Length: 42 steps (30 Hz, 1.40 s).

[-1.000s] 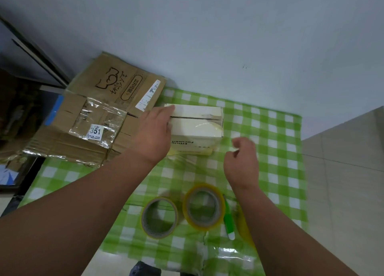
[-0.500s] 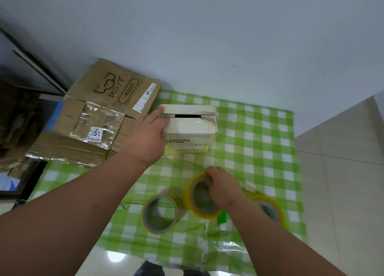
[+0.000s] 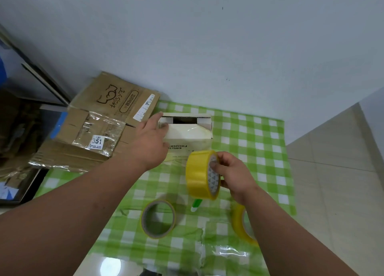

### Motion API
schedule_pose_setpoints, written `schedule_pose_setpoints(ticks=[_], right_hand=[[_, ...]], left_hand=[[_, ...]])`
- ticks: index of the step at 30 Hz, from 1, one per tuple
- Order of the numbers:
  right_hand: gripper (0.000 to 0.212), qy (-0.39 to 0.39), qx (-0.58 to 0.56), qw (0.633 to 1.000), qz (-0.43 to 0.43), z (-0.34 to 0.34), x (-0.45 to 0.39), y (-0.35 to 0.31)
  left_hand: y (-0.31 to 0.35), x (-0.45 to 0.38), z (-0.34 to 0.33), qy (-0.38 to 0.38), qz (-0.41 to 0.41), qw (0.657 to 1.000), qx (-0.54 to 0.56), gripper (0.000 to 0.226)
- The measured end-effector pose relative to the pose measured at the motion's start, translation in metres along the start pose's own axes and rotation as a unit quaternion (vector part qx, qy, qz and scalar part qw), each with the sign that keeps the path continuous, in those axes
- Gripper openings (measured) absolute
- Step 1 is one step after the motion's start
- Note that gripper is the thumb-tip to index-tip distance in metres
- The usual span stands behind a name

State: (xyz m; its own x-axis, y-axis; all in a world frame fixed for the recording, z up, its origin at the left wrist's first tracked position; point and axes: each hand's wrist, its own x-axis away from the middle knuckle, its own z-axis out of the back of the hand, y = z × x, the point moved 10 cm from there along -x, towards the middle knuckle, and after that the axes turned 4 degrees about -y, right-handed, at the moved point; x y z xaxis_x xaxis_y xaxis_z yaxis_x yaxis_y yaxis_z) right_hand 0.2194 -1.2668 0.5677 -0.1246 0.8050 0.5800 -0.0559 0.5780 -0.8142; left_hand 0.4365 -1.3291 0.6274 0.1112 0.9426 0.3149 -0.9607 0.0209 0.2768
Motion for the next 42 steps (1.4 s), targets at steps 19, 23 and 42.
schedule_pose_setpoints(ticks=[19, 23, 42], right_hand=[[0.016, 0.006, -0.114, 0.993, 0.023, 0.009, -0.004, -0.022], [0.022, 0.007, -0.131, 0.991, 0.024, 0.011, -0.003, -0.023], [0.021, 0.053, -0.169, 0.984, 0.001, 0.061, -0.008, -0.015]], left_hand=[[0.043, 0.031, -0.026, -0.175, -0.025, 0.927, 0.329, 0.022], [0.056, 0.053, -0.077, -0.329, 0.007, 0.878, 0.348, 0.044], [0.042, 0.061, -0.121, -0.318, 0.057, 0.900, 0.291, 0.057]])
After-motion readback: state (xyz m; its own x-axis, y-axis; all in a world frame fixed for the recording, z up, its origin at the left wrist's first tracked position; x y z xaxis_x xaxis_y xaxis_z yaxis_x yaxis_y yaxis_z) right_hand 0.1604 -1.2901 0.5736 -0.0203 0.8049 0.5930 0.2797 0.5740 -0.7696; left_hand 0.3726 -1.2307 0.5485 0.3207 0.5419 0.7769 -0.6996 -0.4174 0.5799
